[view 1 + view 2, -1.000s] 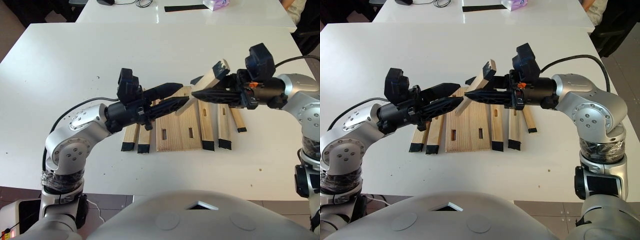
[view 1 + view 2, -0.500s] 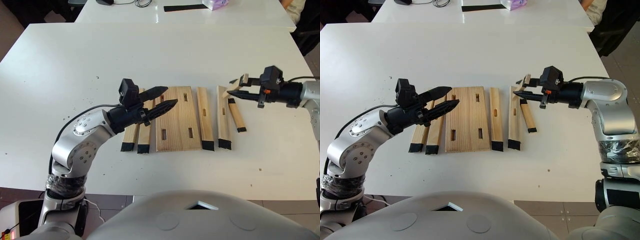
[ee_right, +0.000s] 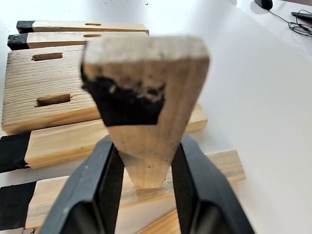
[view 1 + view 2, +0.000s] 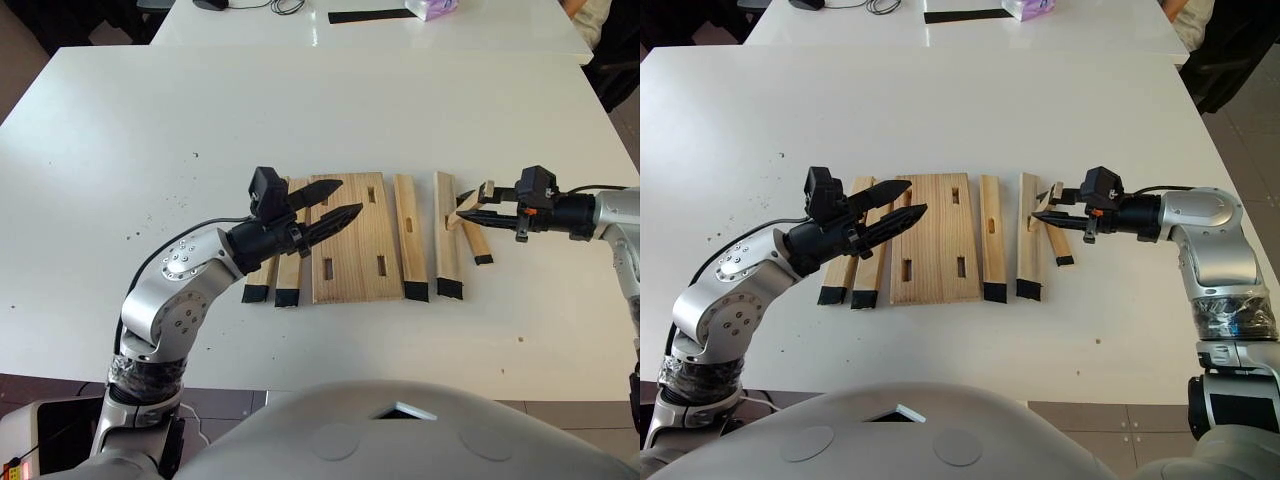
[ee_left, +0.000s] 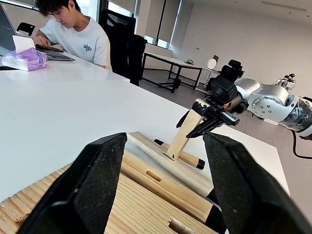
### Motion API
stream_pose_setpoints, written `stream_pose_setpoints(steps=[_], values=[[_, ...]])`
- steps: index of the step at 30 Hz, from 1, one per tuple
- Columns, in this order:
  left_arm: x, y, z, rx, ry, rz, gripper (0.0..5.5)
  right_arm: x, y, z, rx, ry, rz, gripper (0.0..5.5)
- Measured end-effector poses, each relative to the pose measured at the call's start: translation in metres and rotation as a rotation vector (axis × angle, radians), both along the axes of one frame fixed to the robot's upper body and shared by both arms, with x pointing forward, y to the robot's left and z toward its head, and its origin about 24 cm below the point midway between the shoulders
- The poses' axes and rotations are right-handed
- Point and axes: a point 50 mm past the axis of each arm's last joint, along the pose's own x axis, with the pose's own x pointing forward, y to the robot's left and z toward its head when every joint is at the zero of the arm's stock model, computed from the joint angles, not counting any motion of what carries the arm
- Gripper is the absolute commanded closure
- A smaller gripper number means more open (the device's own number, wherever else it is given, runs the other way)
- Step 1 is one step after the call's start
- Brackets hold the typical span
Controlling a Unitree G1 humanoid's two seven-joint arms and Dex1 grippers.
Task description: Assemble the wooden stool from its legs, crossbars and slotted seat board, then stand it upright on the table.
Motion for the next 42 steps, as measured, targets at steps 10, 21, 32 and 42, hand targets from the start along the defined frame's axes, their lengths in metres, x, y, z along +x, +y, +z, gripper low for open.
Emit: stream_pose_setpoints(steps=[10,21,32,42], values=[[0.000,-0.001,0.001,0.002,0.000,-0.003,2.58,-0.003,0.004,-0.003,0.016,-0.023,0.025,4.20],[-0.001,-0.002,0.001,0.009,0.007,-0.012,2.58,-0.005,0.003,-0.013,-0.005,-0.017,0.043,4.20],[0.000,-0.002,0.002,0.021,0.015,-0.039,2.58,-0.007,0.002,-0.026,0.118,0.162,0.014,4.20],[0.001,-0.006,0.003,0.027,0.026,-0.078,2.58,0.006,0.015,-0.032,0.135,0.154,0.062,4.20]])
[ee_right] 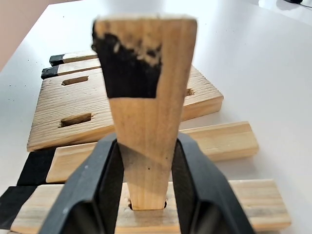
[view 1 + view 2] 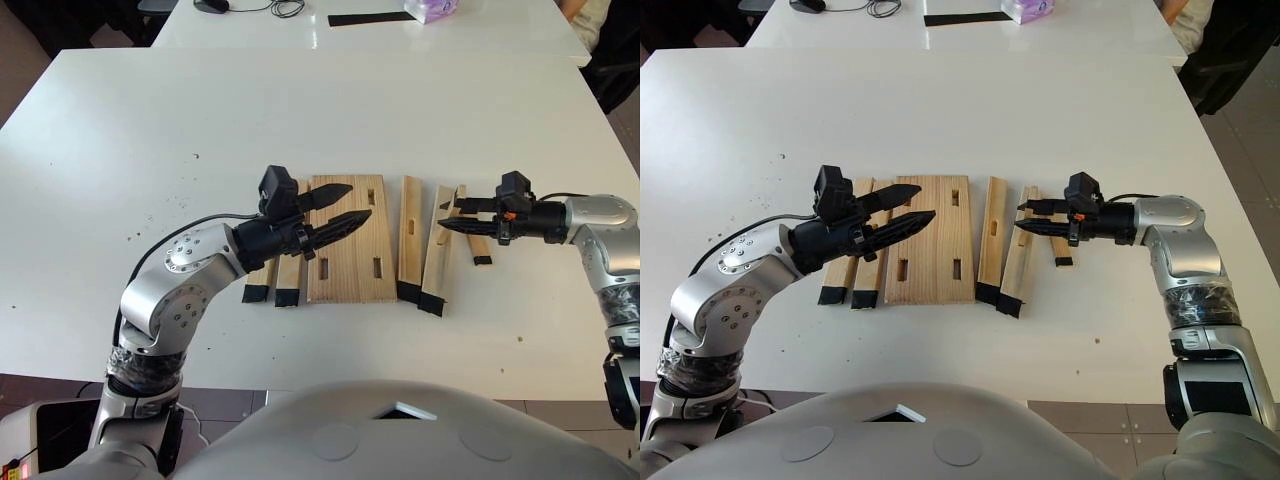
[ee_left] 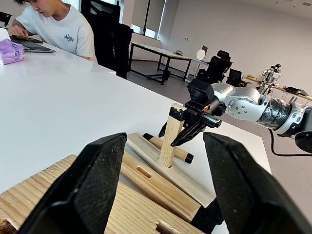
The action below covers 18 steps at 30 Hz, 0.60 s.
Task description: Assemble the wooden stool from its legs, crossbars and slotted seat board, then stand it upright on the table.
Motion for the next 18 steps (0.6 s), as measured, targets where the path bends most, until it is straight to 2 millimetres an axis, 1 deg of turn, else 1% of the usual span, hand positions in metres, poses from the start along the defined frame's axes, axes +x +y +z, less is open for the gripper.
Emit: stream_pose_setpoints(steps=[8,18], values=[[0.0005,0.0007,-0.0011,0.005,0.007,0.003,2.58,-0.0063,-0.0010,-0.0018,-0.025,-0.077,0.030,4.20],[0.0019,0.0008,-0.0025,0.017,0.009,0.009,2.58,-0.0048,-0.0020,-0.0054,-0.018,-0.065,0.026,4.20]])
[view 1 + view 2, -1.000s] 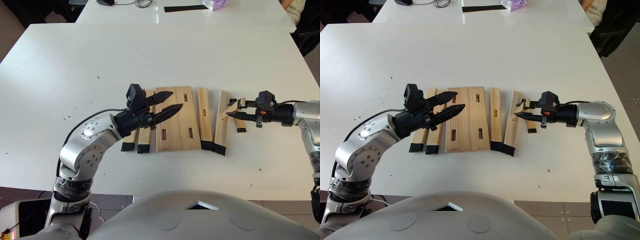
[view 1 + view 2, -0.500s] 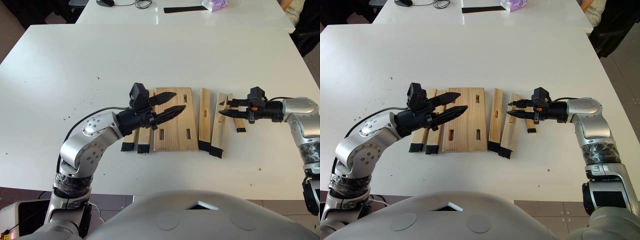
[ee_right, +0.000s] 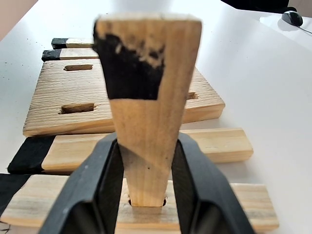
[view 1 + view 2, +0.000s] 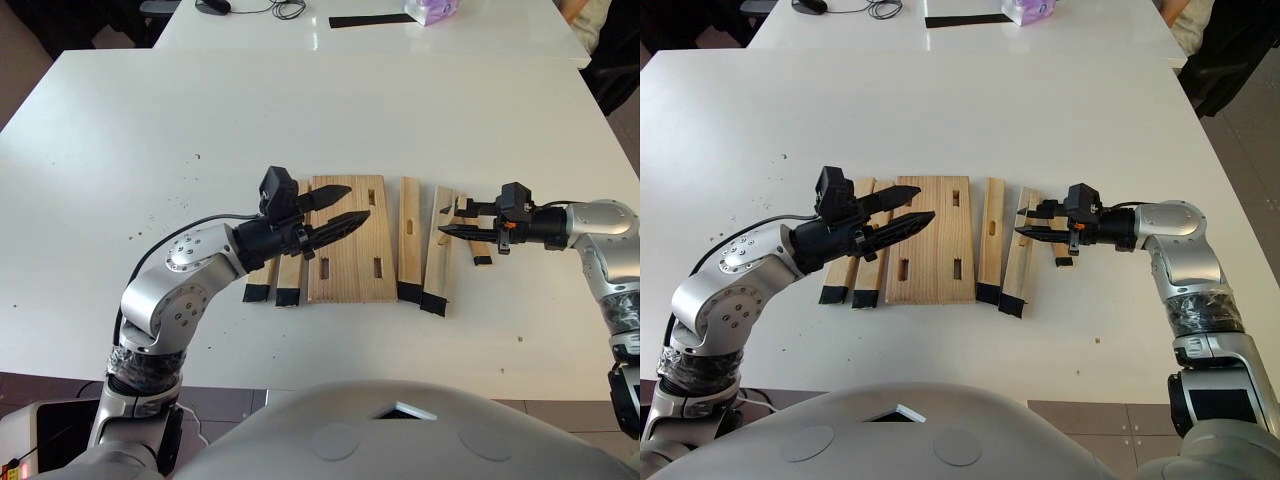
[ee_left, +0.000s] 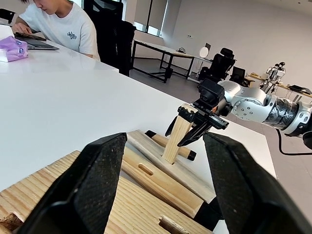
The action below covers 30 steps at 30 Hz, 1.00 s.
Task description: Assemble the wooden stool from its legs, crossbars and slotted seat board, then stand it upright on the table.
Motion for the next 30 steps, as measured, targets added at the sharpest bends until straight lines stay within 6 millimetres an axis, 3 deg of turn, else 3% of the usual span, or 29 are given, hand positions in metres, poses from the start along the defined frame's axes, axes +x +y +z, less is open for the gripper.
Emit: stream_pose_setpoints(steps=[7,19,22,23,24,26,30], values=[[0.001,0.000,0.001,0.005,-0.006,-0.001,2.58,0.010,-0.006,-0.010,0.029,0.073,-0.056,4.20],[0.002,-0.002,0.001,-0.002,-0.005,0.007,2.58,0.013,-0.009,-0.010,0.029,0.076,-0.065,4.20],[0.002,-0.003,0.001,-0.008,-0.004,0.011,2.58,0.013,-0.008,-0.013,0.004,0.079,-0.068,3.62],[0.002,-0.004,0.001,-0.010,-0.003,0.008,2.58,0.003,-0.013,-0.038,-0.105,0.173,-0.109,3.51],[0.002,-0.002,-0.001,-0.003,0.001,0.016,2.58,-0.002,-0.013,-0.045,-0.074,0.177,-0.136,3.47],[0.005,-0.003,-0.001,0.004,0.002,0.020,2.58,0.000,-0.011,-0.046,-0.090,0.162,-0.131,3.16],[0.005,-0.002,-0.002,0.009,0.002,0.024,2.58,0.004,-0.011,-0.046,-0.103,0.128,-0.158,3.13]])
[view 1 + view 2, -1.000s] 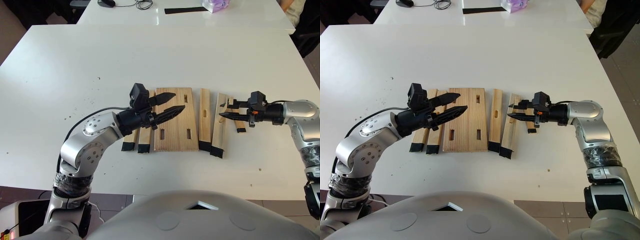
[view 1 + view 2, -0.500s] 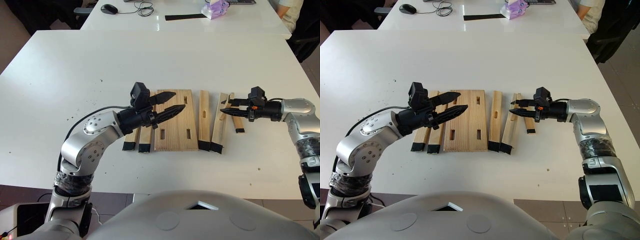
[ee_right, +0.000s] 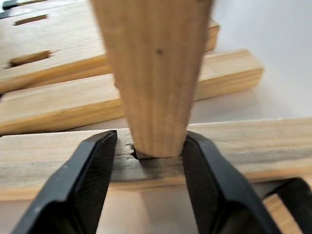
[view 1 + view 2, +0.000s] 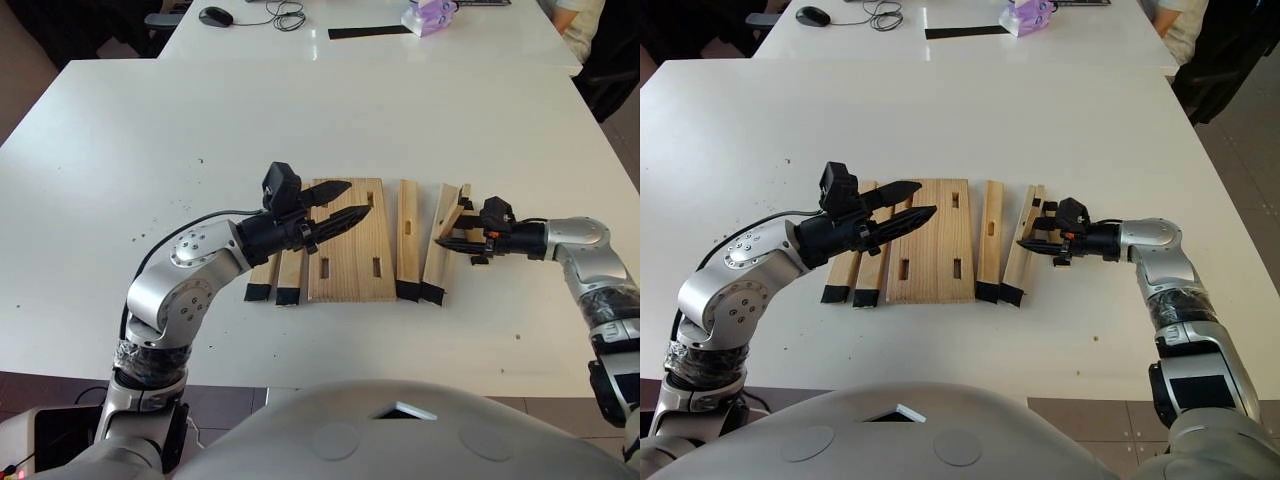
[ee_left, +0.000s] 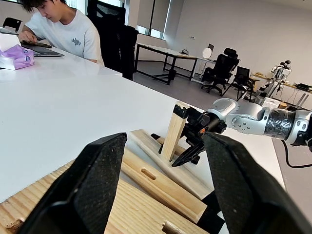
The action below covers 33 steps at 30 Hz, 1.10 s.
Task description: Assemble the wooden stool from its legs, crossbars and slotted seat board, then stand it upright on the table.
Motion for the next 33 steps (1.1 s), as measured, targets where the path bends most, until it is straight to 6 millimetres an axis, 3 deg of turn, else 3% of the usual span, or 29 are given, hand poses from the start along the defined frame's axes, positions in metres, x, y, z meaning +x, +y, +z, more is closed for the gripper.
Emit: stream_pose_setpoints(steps=[7,15,18,22,26,33], values=[[0.000,0.000,-0.001,0.003,-0.006,0.009,2.58,-0.005,-0.008,0.018,0.059,0.001,-0.069,3.13],[0.001,0.001,-0.002,-0.002,-0.008,0.047,2.58,-0.002,0.002,0.125,0.365,-0.176,-0.077,3.13],[0.001,0.001,-0.002,-0.004,-0.008,0.051,2.58,-0.002,0.009,0.147,0.404,-0.229,-0.064,3.13],[0.002,0.001,-0.003,-0.001,-0.006,0.055,2.58,0.000,0.020,0.154,0.406,-0.275,-0.065,3.13],[0.003,0.001,-0.004,-0.004,-0.002,0.056,2.58,0.002,0.042,0.143,0.406,-0.296,-0.044,3.13],[0.006,0.000,-0.004,-0.002,-0.002,0.059,2.58,0.009,0.059,0.138,0.393,-0.296,-0.024,3.40]])
